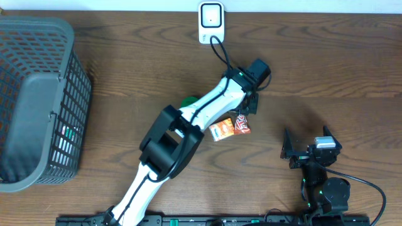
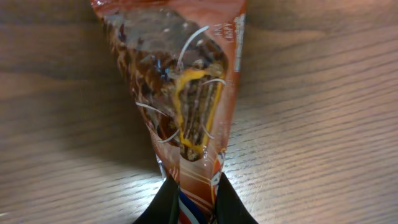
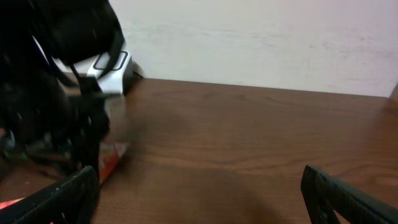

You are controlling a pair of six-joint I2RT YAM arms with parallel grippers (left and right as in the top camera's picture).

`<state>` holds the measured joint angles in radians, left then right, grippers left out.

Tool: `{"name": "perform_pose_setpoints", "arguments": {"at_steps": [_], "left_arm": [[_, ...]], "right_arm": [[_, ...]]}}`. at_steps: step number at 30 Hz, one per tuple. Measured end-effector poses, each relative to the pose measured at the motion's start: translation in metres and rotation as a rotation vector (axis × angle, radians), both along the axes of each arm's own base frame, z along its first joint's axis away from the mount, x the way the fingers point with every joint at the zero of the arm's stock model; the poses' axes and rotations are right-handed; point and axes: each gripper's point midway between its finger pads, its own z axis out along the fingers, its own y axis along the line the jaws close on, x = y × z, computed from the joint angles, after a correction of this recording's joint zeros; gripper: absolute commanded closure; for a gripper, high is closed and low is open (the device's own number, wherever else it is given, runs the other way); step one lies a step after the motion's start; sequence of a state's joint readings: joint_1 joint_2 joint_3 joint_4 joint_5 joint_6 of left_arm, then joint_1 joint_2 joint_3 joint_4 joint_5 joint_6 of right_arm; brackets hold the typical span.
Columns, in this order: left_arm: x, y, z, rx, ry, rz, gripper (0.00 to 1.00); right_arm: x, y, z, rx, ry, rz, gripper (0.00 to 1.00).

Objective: Scan the item barcode
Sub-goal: 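Carry the red chocolate bar with the left gripper and place it right of the box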

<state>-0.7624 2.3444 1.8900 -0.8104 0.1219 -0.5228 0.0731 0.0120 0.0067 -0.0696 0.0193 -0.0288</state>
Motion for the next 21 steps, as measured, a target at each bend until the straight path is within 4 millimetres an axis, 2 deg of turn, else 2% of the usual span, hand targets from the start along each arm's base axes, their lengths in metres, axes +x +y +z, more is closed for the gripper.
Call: {"name": "perform_pose_setpoints", "arguments": {"at_steps": [1, 3, 5, 7, 9, 10, 11, 13, 14, 15, 16, 18, 20, 21], "left_arm": [[-0.001, -0.001, 0.000, -0.004, 0.003, 0.000, 0.36], [-0.002, -0.003, 0.002, -0.011, 0.006, 0.000, 0.20], [0.000, -0.004, 0.008, -0.024, 0.002, 0.014, 0.17], [0.004, -0.005, 0.025, -0.049, -0.016, 0.028, 0.16], [0.015, -0.006, 0.060, -0.102, -0.071, 0.043, 0.16], [0.022, -0.006, 0.085, -0.135, -0.114, 0.054, 0.16], [0.029, -0.003, 0.114, -0.171, -0.164, 0.066, 0.16], [0.043, 0.014, 0.190, -0.251, -0.301, 0.100, 0.16], [0.049, 0.033, 0.238, -0.292, -0.393, 0.124, 0.16], [0.051, 0.053, 0.278, -0.319, -0.472, 0.143, 0.16], [0.050, 0.081, 0.319, -0.338, -0.560, 0.174, 0.16], [0.040, 0.158, 0.394, -0.334, -0.735, 0.285, 0.16], [0.022, 0.241, 0.440, -0.283, -0.858, 0.439, 0.16], [0.012, 0.286, 0.454, -0.236, -0.909, 0.540, 0.16]], "right_arm": [[0.000, 0.000, 0.000, 0.000, 0.000, 0.000, 0.01], [0.000, 0.000, 0.000, 0.000, 0.000, 0.000, 0.01], [0.000, 0.000, 0.000, 0.000, 0.000, 0.000, 0.01], [0.000, 0.000, 0.000, 0.000, 0.000, 0.000, 0.01], [0.000, 0.000, 0.000, 0.000, 0.000, 0.000, 0.01], [0.000, 0.000, 0.000, 0.000, 0.000, 0.000, 0.01], [0.000, 0.000, 0.000, 0.000, 0.000, 0.000, 0.01], [0.000, 0.000, 0.000, 0.000, 0.000, 0.000, 0.01], [0.000, 0.000, 0.000, 0.000, 0.000, 0.000, 0.01], [0.000, 0.000, 0.000, 0.000, 0.000, 0.000, 0.01], [0.000, 0.000, 0.000, 0.000, 0.000, 0.000, 0.01], [0.000, 0.000, 0.000, 0.000, 0.000, 0.000, 0.01], [0.000, 0.000, 0.000, 0.000, 0.000, 0.000, 0.01], [0.000, 0.000, 0.000, 0.000, 0.000, 0.001, 0.01]]}}
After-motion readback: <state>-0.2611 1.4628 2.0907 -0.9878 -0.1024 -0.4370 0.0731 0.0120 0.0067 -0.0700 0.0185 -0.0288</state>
